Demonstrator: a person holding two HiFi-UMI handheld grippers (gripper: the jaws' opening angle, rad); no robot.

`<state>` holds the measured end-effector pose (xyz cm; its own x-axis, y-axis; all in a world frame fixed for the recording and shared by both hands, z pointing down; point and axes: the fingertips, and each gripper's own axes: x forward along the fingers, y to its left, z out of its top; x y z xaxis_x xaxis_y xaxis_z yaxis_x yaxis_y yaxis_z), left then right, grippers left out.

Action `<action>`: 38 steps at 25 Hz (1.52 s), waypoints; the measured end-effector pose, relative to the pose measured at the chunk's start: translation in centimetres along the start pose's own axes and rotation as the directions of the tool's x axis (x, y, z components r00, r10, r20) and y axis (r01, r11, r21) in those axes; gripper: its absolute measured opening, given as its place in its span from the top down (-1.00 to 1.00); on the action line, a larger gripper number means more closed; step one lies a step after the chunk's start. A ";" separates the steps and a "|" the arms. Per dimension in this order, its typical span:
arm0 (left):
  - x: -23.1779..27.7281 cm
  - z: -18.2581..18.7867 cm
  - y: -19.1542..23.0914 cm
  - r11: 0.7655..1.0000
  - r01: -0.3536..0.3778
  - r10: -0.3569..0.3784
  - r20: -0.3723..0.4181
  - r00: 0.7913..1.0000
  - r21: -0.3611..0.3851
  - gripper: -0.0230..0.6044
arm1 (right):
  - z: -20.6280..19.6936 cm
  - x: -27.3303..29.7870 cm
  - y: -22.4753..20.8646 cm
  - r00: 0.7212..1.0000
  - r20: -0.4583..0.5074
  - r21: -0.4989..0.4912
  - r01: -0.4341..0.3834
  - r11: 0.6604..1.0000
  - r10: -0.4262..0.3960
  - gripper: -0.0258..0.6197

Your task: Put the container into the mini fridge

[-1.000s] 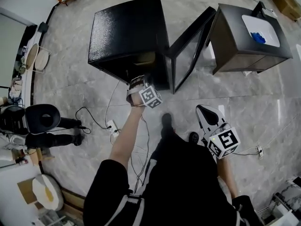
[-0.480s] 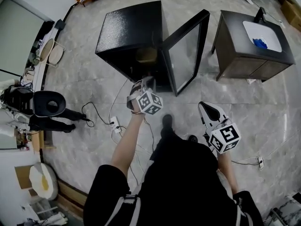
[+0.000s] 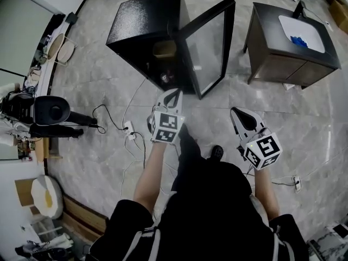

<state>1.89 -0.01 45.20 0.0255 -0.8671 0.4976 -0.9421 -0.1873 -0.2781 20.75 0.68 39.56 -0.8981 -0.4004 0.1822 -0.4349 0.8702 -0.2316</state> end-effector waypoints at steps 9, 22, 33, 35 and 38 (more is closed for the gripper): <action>-8.2 4.1 -3.0 0.964 0.113 -0.063 0.206 0.977 -0.240 0.82 | -0.7 -0.6 1.9 0.999 0.005 -0.007 -0.042 0.999 0.042 0.86; -12.7 1.3 -4.7 0.905 0.232 -0.142 0.260 0.955 -0.357 0.82 | -0.5 0.4 5.7 0.998 0.002 -0.002 -0.067 0.998 0.067 0.86; -12.0 1.7 -7.1 0.911 0.263 -0.186 0.253 0.949 -0.318 0.82 | -1.2 -0.5 4.9 0.998 -0.018 0.001 -0.053 0.999 0.053 0.86; -11.8 1.7 -7.6 0.913 0.266 -0.191 0.254 0.948 -0.308 0.82 | -1.6 -0.7 4.7 0.998 -0.024 0.002 -0.055 0.999 0.055 0.86; -11.4 1.5 -8.0 0.910 0.265 -0.189 0.248 0.950 -0.319 0.82 | -2.0 -1.0 4.5 0.998 -0.028 0.004 -0.052 0.999 0.052 0.87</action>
<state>9.67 10.70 40.50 0.2855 -0.9028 0.3216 -0.9573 -0.2527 0.1403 19.83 5.61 40.20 -0.9174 -0.3463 0.1962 -0.3878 0.8886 -0.2449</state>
